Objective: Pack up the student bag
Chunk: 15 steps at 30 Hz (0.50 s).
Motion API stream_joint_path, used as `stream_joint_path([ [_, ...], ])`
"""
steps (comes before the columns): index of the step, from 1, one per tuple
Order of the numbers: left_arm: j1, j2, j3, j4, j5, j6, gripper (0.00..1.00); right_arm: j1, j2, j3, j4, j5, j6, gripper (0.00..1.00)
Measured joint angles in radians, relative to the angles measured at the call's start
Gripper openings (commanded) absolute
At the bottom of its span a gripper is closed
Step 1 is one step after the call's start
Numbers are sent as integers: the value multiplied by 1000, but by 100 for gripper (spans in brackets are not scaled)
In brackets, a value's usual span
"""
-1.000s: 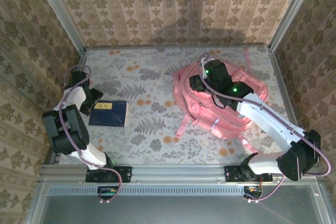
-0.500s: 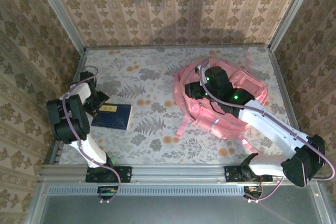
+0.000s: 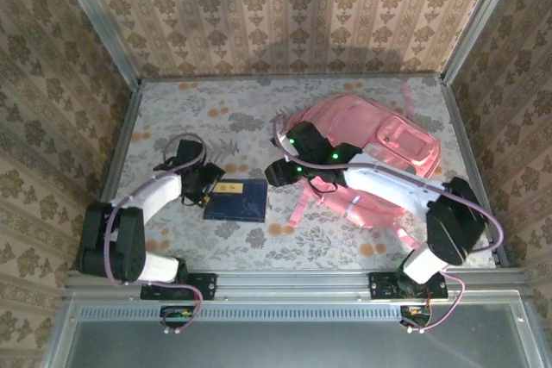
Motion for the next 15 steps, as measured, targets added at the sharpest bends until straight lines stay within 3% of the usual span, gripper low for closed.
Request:
stream_joint_path([
  [6,13,-257,25,-108,-48,66,79,0,75,51,-73,-1,5,53],
  [11,37,-279,42,-148,-8,174,78,0,126,58,-106,-7,4,56],
  [15,2,-288,-2,-180,31,203,79,0,192,121,-140,-3,-4,59],
])
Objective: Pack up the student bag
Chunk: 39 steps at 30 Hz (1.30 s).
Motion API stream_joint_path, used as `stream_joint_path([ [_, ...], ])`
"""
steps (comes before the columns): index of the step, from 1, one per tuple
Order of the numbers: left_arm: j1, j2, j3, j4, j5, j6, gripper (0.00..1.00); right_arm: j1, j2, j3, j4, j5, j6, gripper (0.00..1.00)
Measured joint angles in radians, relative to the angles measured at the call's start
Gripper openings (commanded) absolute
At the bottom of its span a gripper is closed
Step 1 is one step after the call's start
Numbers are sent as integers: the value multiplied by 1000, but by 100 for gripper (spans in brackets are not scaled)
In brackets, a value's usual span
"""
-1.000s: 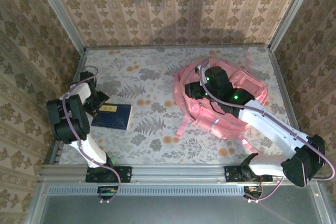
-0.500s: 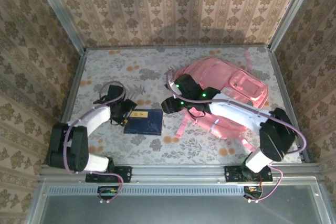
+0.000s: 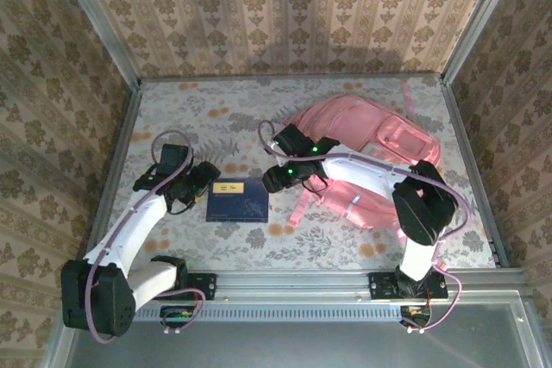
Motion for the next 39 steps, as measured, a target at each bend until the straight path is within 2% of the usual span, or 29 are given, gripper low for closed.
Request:
stream_joint_path([
  [5,-60,-104,-128,-19,44,-27,79,0,128,171,-17,14,-11,61],
  [10,-77,-169,-240,2,75,-80,79,0,256,310,-40,34,-23,61],
  [17,-87,-138,-315,94,92,-140,79,1,380,404,-82,35,-53,62],
  [27,-82,40,-225,58,82,-143,78,9,423,392,-125,-27,-79,62],
  [33,-47,164,-143,15,115,-112,78,9,352,255,-71,-86,-75,59],
  [39,-16,198,-127,3,158,-89,78,24,282,123,-33,-173,-57,57],
])
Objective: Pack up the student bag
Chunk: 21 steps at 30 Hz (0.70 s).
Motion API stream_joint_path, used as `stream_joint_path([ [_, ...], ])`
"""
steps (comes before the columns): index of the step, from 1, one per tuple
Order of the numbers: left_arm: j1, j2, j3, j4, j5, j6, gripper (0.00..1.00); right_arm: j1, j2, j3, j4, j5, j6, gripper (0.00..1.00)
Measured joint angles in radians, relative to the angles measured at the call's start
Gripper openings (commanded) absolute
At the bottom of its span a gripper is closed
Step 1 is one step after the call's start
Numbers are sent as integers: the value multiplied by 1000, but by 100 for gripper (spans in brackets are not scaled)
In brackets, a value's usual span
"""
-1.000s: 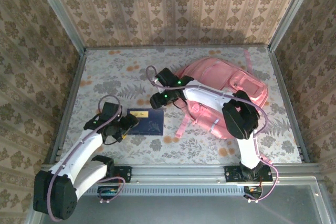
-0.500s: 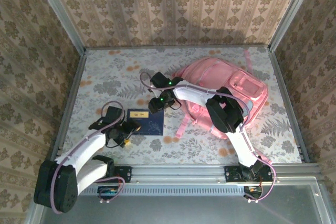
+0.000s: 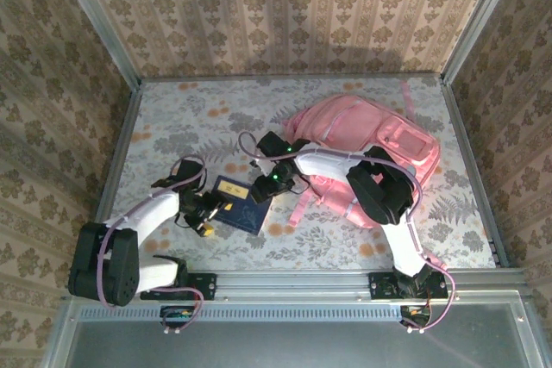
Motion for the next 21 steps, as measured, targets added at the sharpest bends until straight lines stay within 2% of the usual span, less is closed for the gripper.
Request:
stream_joint_path([
  [6,11,-9,-2,16,29,30,77,39,-37,-88,58,-116,39,52],
  [10,13,-27,-16,180,31,83,77,48,-45,-111,70,-163,60,53],
  [14,13,-75,-20,268,32,117,76,41,-45,-108,68,-153,74,55],
  [21,12,-171,-28,276,29,179,77,6,-45,-63,82,-98,150,56],
])
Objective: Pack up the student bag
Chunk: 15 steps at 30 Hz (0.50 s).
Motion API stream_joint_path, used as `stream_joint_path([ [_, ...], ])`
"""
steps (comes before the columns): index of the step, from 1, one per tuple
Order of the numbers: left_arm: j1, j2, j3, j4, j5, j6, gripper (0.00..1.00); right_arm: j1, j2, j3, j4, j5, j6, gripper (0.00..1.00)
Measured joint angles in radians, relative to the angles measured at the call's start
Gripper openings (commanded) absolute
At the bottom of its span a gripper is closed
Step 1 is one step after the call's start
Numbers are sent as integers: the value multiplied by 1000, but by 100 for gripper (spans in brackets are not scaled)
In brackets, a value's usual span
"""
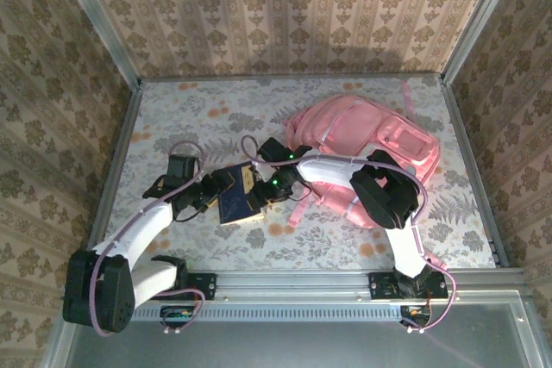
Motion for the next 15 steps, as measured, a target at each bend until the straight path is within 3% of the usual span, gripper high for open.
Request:
stream_joint_path([
  [9,7,32,-2,-7,-49,88,76,-43,32,68,50,66,127,52],
  [15,33,90,-23,109,-51,150,72,-44,89,106,60,66,174,49],
])
